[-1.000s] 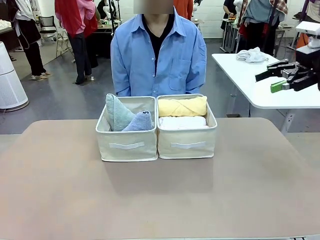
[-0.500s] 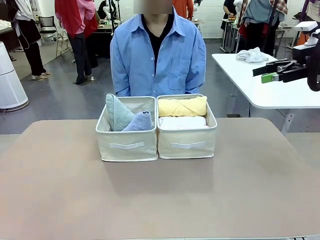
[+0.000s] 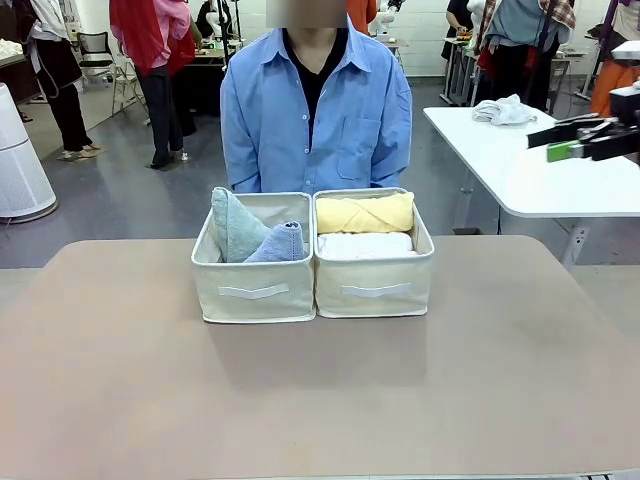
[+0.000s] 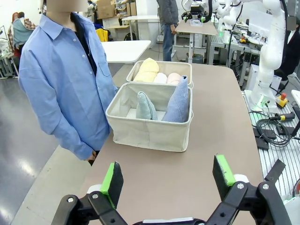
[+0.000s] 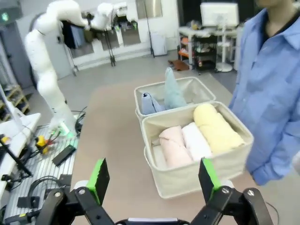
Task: Sort the towels based on their folding style.
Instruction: Pick up another triangle-folded towel from the table and place it in the left Fabric basket.
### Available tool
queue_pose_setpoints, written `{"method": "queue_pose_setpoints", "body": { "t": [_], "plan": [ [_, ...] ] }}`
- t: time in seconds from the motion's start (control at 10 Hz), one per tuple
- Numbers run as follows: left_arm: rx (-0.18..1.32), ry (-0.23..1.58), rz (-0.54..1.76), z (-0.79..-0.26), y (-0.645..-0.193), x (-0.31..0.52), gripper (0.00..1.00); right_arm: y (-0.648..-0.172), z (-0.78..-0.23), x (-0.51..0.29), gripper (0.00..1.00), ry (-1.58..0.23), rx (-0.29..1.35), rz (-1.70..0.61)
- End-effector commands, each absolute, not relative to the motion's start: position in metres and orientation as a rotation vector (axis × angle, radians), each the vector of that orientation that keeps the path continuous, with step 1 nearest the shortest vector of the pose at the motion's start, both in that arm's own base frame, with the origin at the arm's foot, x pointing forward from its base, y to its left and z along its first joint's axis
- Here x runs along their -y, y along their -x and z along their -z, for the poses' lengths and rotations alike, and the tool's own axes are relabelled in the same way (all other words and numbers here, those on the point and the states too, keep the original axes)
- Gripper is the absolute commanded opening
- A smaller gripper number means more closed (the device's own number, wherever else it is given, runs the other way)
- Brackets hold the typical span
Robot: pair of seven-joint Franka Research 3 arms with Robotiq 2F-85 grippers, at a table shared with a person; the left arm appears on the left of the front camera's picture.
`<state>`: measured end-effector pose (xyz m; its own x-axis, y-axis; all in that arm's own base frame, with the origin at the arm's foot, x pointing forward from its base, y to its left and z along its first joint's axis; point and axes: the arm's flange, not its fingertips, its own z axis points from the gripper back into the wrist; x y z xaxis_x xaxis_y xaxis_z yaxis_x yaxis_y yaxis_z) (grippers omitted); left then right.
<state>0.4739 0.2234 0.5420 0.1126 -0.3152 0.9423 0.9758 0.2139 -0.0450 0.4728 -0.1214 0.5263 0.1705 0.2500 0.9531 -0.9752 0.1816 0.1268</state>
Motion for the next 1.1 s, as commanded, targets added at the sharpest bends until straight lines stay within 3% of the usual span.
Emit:
{"method": "queue_pose_setpoints", "body": {
  "t": [0.0, 0.7, 1.0],
  "plan": [
    [0.991, 0.853, 1.149, -0.544, -0.472, -0.223, 1.0, -0.458, -0.536, 0.175, 1.0, -0.931, 1.037, -1.076],
    [0.991, 0.853, 1.149, -0.544, -0.472, -0.223, 1.0, -0.457, -0.535, 0.227, 1.0, -0.992, 0.904, -1.155],
    [0.991, 0.853, 1.149, -0.544, -0.472, -0.223, 1.0, -0.448, -0.53, 0.208, 1.0, -0.937, 0.946, -1.099]
  ]
}}
